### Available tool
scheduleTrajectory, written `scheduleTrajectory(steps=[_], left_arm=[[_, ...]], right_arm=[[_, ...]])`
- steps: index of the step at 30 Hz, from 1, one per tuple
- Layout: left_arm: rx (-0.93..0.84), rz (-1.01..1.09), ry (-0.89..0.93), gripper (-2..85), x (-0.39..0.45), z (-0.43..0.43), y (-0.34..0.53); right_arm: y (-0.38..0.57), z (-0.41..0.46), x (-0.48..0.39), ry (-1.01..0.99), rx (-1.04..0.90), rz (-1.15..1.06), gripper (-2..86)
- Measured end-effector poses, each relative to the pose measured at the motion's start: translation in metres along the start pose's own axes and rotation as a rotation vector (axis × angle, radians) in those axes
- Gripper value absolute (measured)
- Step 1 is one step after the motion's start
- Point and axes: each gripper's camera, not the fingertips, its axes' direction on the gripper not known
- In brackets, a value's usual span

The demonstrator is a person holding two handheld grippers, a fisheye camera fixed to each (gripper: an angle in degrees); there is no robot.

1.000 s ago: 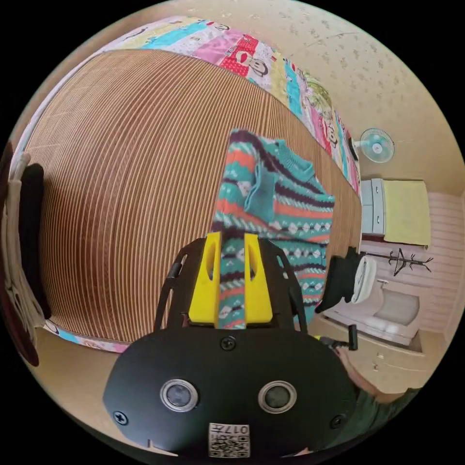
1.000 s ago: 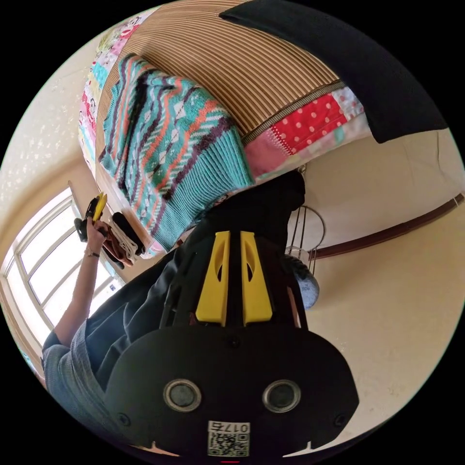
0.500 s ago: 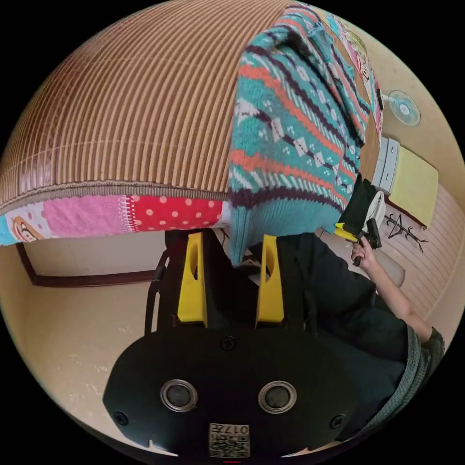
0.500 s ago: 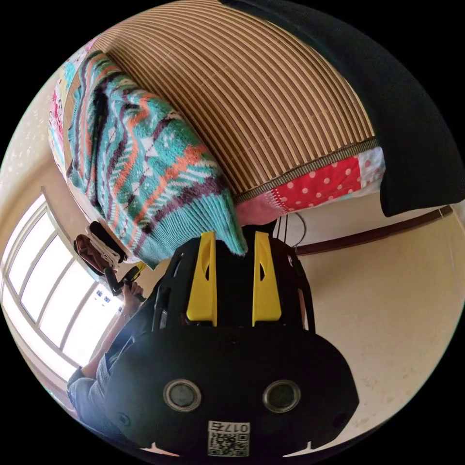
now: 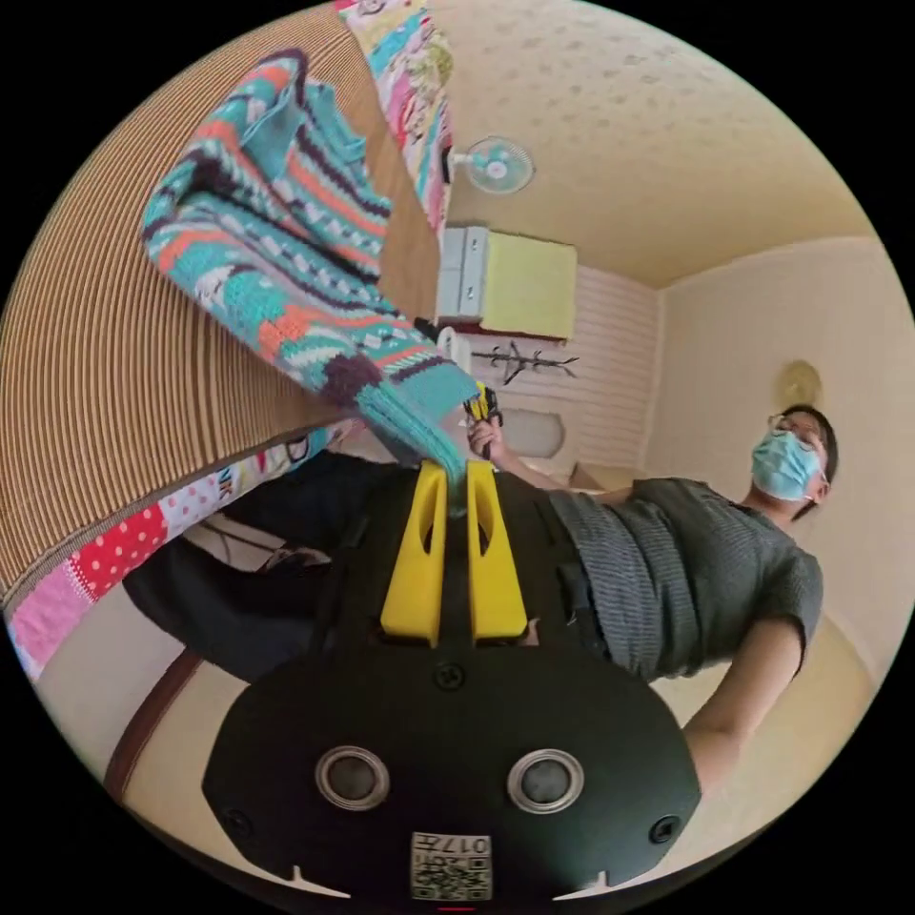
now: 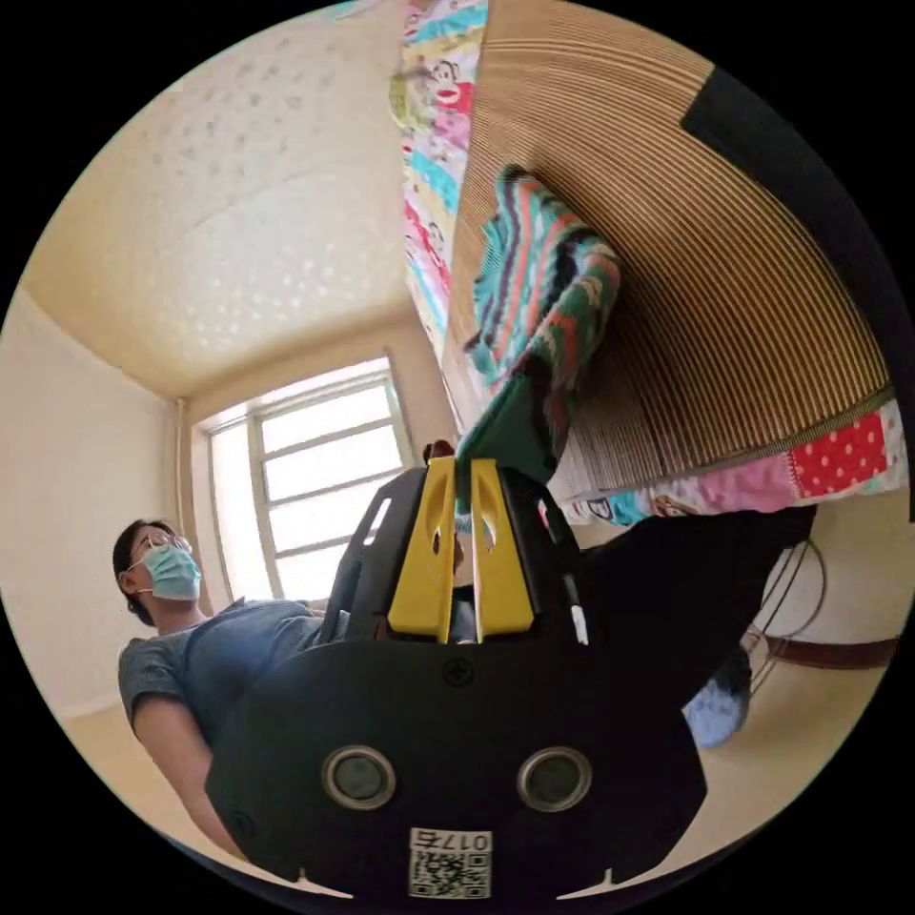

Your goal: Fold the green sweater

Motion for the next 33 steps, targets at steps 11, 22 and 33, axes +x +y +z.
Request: scheduleTrajectory(steps=[11,22,33], left_arm=[[0.259,0.187,0.479,4.1,0.064,-0.077,0.016],[0.735,-0.441,0.359,4.0,-0.060,-0.132,-0.137],[0.876,-0.578,0.181,4.2,-0.120,-0.166,-0.282]], right_arm=[[0.047,-0.055,-0.055,-0.522,0.457,-0.094,2.5],[-0.133,-0.067,-0.002,-0.055,0.516,0.433,2.6],[-0.306,0.010,0.014,-0.001,0.584,0.584,3.0]])
